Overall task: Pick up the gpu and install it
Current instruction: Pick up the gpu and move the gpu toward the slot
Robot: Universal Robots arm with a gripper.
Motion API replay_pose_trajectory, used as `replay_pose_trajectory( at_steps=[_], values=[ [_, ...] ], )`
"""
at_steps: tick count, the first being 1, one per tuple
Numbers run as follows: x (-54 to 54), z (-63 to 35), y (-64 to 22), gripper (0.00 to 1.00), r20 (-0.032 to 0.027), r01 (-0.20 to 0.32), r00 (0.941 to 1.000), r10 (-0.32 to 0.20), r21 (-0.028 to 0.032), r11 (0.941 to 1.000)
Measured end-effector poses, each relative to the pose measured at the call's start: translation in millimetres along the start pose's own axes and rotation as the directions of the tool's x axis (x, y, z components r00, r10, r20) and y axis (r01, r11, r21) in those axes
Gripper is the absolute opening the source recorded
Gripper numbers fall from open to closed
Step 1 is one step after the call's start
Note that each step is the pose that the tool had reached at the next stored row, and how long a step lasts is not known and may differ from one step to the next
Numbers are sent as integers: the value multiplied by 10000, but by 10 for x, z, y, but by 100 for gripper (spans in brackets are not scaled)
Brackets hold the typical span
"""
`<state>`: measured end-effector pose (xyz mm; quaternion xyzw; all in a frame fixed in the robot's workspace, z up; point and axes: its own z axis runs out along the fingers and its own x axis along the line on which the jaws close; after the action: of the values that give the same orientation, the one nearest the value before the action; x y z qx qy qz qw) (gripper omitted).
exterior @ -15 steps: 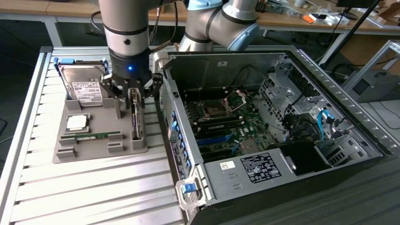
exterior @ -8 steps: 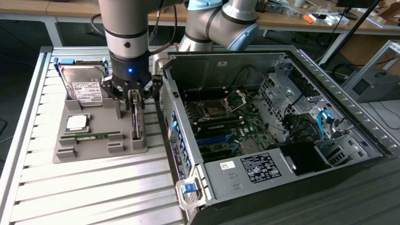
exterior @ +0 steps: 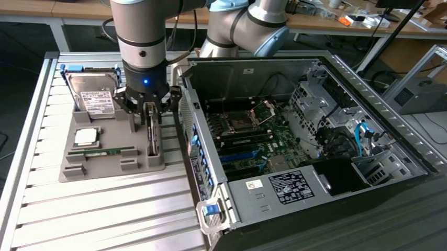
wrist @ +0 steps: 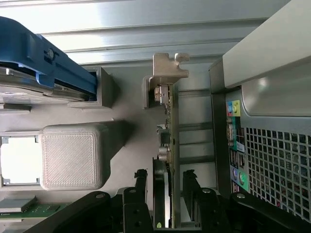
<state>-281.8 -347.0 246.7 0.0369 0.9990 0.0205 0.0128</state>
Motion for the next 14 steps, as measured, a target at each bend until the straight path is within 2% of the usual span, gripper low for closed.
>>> replay_pose_trajectory(
  at_steps=[5, 7, 8, 14],
  values=[
    [0, 1, 0, 42, 1, 0, 10000, 0, -1, 10000],
    [0, 0, 0, 29, 0, 0, 10000, 0, 0, 10000],
    [0, 0, 0, 27, 1, 0, 10000, 0, 0, 10000],
    [0, 1, 0, 27, 2, 0, 10000, 0, -1, 10000]
  ],
)
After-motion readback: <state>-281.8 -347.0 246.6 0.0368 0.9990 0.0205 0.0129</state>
